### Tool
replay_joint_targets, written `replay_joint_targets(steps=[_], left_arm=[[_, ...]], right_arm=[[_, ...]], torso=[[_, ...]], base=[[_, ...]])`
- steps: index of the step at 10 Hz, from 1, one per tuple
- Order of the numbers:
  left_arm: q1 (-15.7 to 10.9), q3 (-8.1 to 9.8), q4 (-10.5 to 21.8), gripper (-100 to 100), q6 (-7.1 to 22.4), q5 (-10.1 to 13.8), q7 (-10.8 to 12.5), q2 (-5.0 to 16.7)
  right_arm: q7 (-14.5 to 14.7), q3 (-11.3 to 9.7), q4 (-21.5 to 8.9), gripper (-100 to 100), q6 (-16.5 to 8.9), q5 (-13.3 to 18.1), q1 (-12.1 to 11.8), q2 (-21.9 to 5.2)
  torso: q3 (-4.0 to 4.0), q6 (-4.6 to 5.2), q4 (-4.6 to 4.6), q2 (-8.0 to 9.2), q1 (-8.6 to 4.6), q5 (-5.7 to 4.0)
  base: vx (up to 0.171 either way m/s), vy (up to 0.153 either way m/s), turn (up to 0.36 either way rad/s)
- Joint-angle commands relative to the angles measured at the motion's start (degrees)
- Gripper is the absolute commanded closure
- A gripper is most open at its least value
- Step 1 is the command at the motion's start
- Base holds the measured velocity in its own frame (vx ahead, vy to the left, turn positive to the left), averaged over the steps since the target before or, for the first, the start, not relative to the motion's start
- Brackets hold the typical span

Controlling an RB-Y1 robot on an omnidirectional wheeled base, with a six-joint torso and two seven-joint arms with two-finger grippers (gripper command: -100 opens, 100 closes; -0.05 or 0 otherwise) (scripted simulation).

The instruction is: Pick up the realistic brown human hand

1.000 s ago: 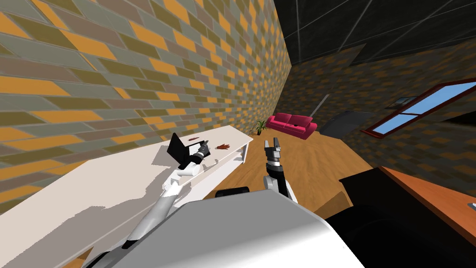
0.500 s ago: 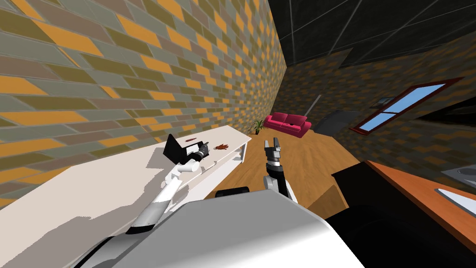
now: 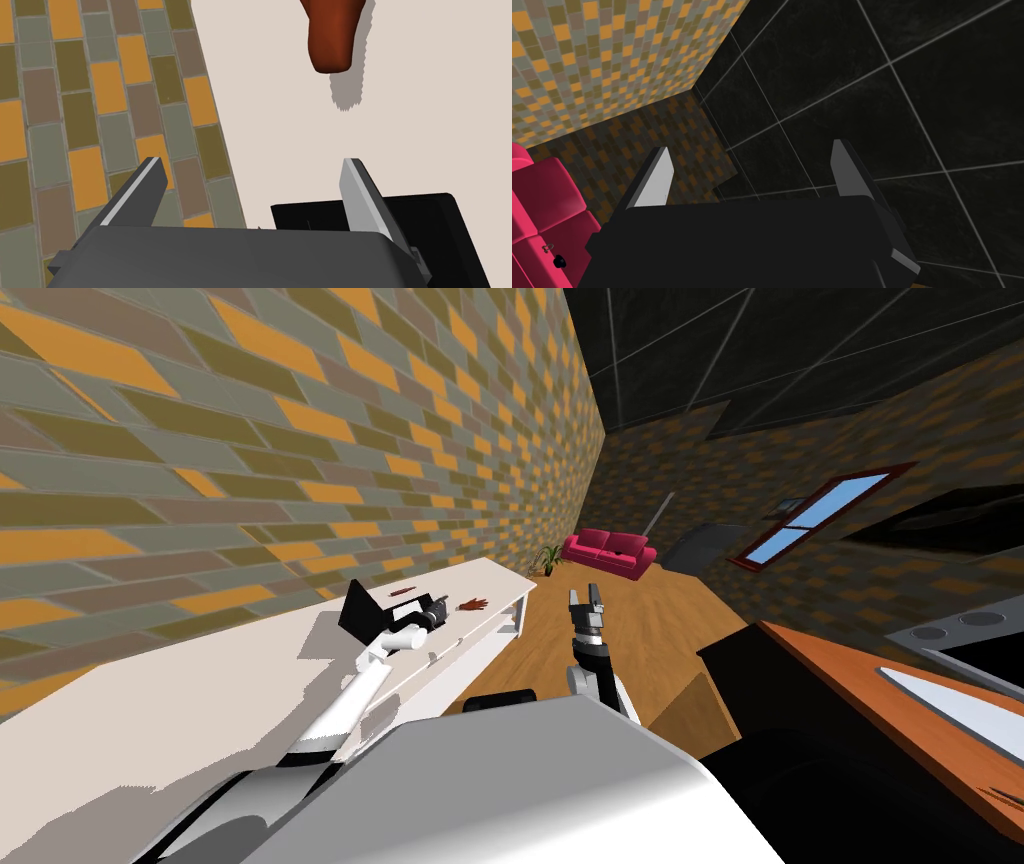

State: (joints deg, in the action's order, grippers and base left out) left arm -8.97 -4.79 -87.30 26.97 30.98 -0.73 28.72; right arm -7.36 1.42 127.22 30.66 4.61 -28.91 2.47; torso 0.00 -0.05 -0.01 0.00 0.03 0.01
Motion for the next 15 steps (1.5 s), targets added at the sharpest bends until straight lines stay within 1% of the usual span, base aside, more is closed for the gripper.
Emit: replay_joint_targets(steps=[1, 2, 3, 4, 5, 6, 7, 8, 9, 10, 11, 12, 13, 14, 15], left_arm=[[-2.9, -0.32, 2.9, -100, 2.9, 2.6, 0.2, 1.9], [-2.9, -0.32, 3.9, -100, 4.7, 2.6, 0.2, 1.9], [-2.9, -0.32, 3.9, -100, 5.2, 2.6, 0.2, 1.9], [-5.2, -0.52, 6.6, -100, 7.4, 4.7, 0.5, 3.4], [-5.2, -0.52, 6.8, -100, 9.0, 4.7, 0.5, 3.4], [-7.4, -0.72, 8.8, -100, 10.8, 6.7, 0.8, 4.8], [-7.4, -0.72, 9.6, -100, 12.5, 6.7, 0.8, 4.8], [-9.5, -0.9, 11.5, -100, 14.2, 8.8, 1.2, 6.2], [-9.5, -0.9, 12.4, -100, 16.0, 8.8, 1.2, 6.2], [-9.5, -0.9, 12.4, -100, 16.4, 8.8, 1.2, 6.2], [-11.6, -1.09, 14.8, -100, 18.8, 10.8, 1.6, 7.6], [-11.6, -1.09, 15.1, -100, 20.0, 10.8, 1.6, 7.6], [-13.5, -1.26, 17.7, -100, 21.6, 12.8, 2.0, 8.9], [-13.5, -1.26, 17.7, -100, 23.2, 12.8, 2.0, 8.9], [-15.3, -1.44, 20.2, -100, 24.8, 14.6, 2.4, 10.1]], right_arm=[[0.0, 0.0, 0.0, 0, 0.0, 0.0, 0.0, 0.0], [0.0, 0.0, 0.0, 0, 0.0, 0.0, 0.0, 0.0], [0.0, 0.0, 0.0, 0, 0.0, 0.0, 0.0, 0.0], [0.0, 0.0, 0.0, 0, 0.0, 0.0, 0.0, 0.0], [0.0, 0.0, 0.0, 0, 0.0, 0.0, 0.0, 0.0], [0.0, 0.0, 0.0, 0, 0.0, 0.0, 0.0, 0.0], [0.0, 0.0, 0.0, 0, 0.0, 0.0, 0.0, 0.0], [0.0, 0.0, 0.0, 0, 0.0, 0.0, 0.0, 0.0], [0.0, 0.0, 0.0, 0, 0.0, 0.0, 0.0, 0.0], [0.0, 0.0, 0.0, 0, 0.0, 0.0, 0.0, 0.0], [0.0, 0.0, 0.0, 0, 0.0, 0.0, 0.0, 0.0], [0.0, 0.0, 0.0, 0, 0.0, 0.0, 0.0, 0.0], [0.0, 0.0, 0.0, 0, 0.0, 0.0, 0.0, 0.0], [0.0, 0.0, 0.0, 0, 0.0, 0.0, 0.0, 0.0], [0.0, 0.0, 0.0, 0, 0.0, 0.0, 0.0, 0.0]], torso=[[0.0, 0.0, 0.0, 0.0, 0.0, 0.0], [0.0, 0.05, 0.01, -0.01, 0.0, 0.0], [0.0, 0.0, 0.0, -0.01, 0.01, 0.01], [0.0, -0.01, 0.0, 0.0, -0.01, 0.0], [0.0, 0.04, 0.0, 0.0, -0.03, -0.01], [0.0, 0.0, 0.0, 0.0, -0.02, 0.0], [-0.01, 0.04, 0.0, -0.02, -0.02, -0.01], [-0.01, -0.01, 0.0, -0.01, -0.01, 0.0], [-0.01, 0.03, 0.0, -0.02, -0.01, 0.0], [-0.02, 0.0, -0.01, -0.03, -0.02, 0.0], [-0.01, -0.02, -0.01, -0.01, -0.02, 0.0], [-0.01, 0.03, 0.0, -0.03, -0.03, -0.01], [-0.01, -0.01, 0.0, -0.02, -0.01, 0.0], [-0.01, 0.03, 0.0, -0.03, -0.01, 0.0], [-0.01, -0.02, -0.01, -0.02, 0.0, 0.0]], base=[[-0.006, 0.013, -0.153], [-0.004, 0.014, -0.076], [-0.002, 0.005, 0.022], [-0.004, 0.002, -0.153], [-0.003, 0.008, -0.101], [-0.003, 0.008, -0.177], [-0.001, 0.012, -0.086], [0.0, 0.009, -0.123], [0.002, 0.009, -0.099], [0.002, 0.005, -0.005], [0.002, 0.004, -0.165], [0.001, 0.012, -0.097], [0.002, 0.011, -0.183], [0.002, 0.014, -0.083], [0.005, 0.012, -0.135]])
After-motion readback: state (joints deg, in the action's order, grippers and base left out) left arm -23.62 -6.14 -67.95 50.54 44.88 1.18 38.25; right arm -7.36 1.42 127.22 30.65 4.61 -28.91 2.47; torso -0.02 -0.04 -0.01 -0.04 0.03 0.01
